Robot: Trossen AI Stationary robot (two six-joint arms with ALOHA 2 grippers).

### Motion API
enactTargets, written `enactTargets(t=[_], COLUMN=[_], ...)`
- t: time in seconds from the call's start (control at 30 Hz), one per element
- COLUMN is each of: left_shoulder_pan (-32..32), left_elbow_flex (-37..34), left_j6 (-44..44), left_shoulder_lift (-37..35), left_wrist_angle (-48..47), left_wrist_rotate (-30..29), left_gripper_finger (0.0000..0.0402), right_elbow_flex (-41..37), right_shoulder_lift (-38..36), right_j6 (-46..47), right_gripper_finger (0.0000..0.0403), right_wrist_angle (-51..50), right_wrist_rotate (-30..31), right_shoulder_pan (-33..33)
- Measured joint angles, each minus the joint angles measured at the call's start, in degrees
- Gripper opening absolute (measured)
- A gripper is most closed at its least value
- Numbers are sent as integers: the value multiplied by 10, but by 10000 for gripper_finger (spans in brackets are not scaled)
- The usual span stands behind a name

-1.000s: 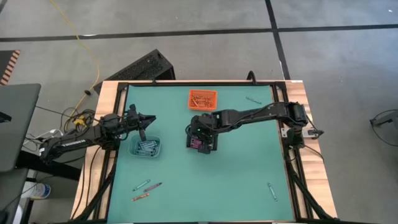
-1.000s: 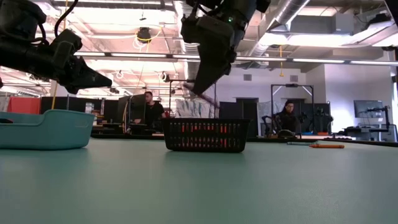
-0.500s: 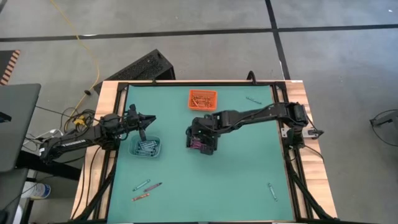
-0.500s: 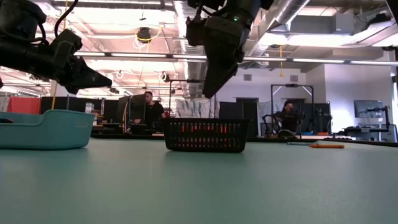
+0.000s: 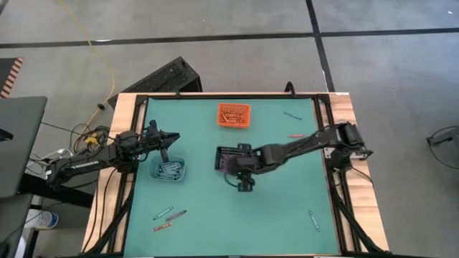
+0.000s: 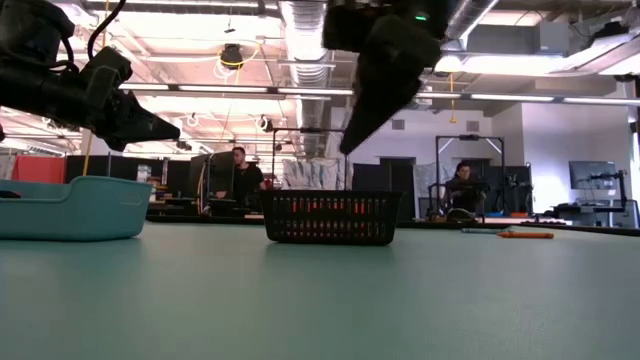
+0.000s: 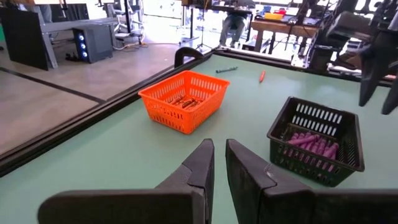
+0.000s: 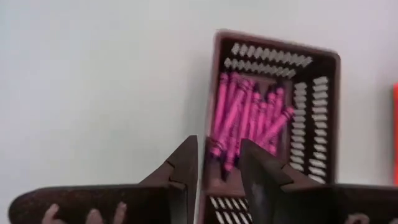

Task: Sort crayons
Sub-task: Put the blue crayon into the light blue bin

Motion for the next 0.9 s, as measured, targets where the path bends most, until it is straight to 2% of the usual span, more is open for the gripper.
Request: enactTargets(t=[0.2, 0.37, 0.47, 0.6, 0.7, 0.9], left_shoulder_pan=[0, 0, 0, 0, 0, -41], left_elbow_flex=[0, 0, 0, 0, 23, 143], left_j6=[-35, -149, -182, -184, -185, -227], left_shoulder_lift=[0, 0, 0, 0, 6, 63], left_wrist_angle=[0, -1, -2, -4, -70, -249], left_wrist_rotate=[0, 19, 27, 46, 73, 100], left_gripper_finger=[29, 29, 29, 28, 25, 13], right_elbow_flex=[-210, -394, -489, -581, -620, -651], right_shoulder_lift=[-129, -239, -275, -286, -284, -280], right_j6=[31, 24, -1, -27, -32, -52], right_gripper_finger=[113, 113, 113, 113, 113, 113], right_wrist_angle=[232, 499, 663, 829, 895, 913], right_wrist_rotate=[-2, -2, 2, 25, 26, 29], right_shoulder_pan=[17, 48, 65, 73, 68, 68])
